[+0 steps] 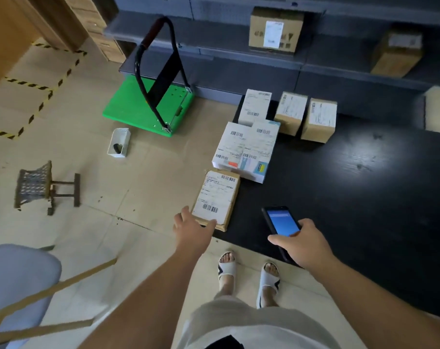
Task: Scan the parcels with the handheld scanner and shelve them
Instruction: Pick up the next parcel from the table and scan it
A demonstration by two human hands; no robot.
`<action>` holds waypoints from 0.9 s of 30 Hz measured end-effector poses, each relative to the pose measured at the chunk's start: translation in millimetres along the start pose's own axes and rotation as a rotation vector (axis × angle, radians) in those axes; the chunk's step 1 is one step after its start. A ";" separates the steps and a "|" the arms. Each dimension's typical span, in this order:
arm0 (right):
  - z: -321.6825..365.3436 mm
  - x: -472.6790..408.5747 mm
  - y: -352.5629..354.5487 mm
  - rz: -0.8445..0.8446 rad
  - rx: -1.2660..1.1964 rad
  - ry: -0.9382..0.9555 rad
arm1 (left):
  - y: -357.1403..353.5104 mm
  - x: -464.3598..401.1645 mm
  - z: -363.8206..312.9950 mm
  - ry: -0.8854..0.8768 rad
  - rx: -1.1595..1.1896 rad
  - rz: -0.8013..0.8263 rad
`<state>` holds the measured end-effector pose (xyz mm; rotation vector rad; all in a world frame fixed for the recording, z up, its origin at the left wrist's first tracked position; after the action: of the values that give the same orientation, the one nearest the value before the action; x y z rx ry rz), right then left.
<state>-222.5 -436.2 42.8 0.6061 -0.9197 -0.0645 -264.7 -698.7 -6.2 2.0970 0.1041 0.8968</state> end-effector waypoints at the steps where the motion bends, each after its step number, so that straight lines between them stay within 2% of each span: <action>1: 1.4 -0.9 -2.8 -0.010 -0.014 -0.019 | -0.6 -8.6 1.0 0.004 0.016 0.015; 11: 22.6 -5.3 -28.8 -0.103 -0.113 -0.130 | -12.3 -74.4 19.8 0.109 0.300 0.292; 23: 36.0 3.9 -46.6 -0.145 -0.106 -0.177 | -13.6 -100.0 37.6 0.102 0.387 0.511; 27: 32.8 7.4 -47.8 -0.152 -0.087 -0.182 | -13.4 -99.6 38.3 0.119 0.401 0.522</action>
<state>-233.3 -493.4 38.3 0.5954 -1.0400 -0.2988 -311.3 -752.0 -87.1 2.4932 -0.2326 1.4043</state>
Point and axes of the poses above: each hand's wrist, its own x-axis away from the middle knuckle, its own y-axis out of the back of the hand, z = x × y, the point moved 1 cm from there along -x, towards the middle knuckle, and after that the axes turned 2 degrees about y, right-handed, at the moved point
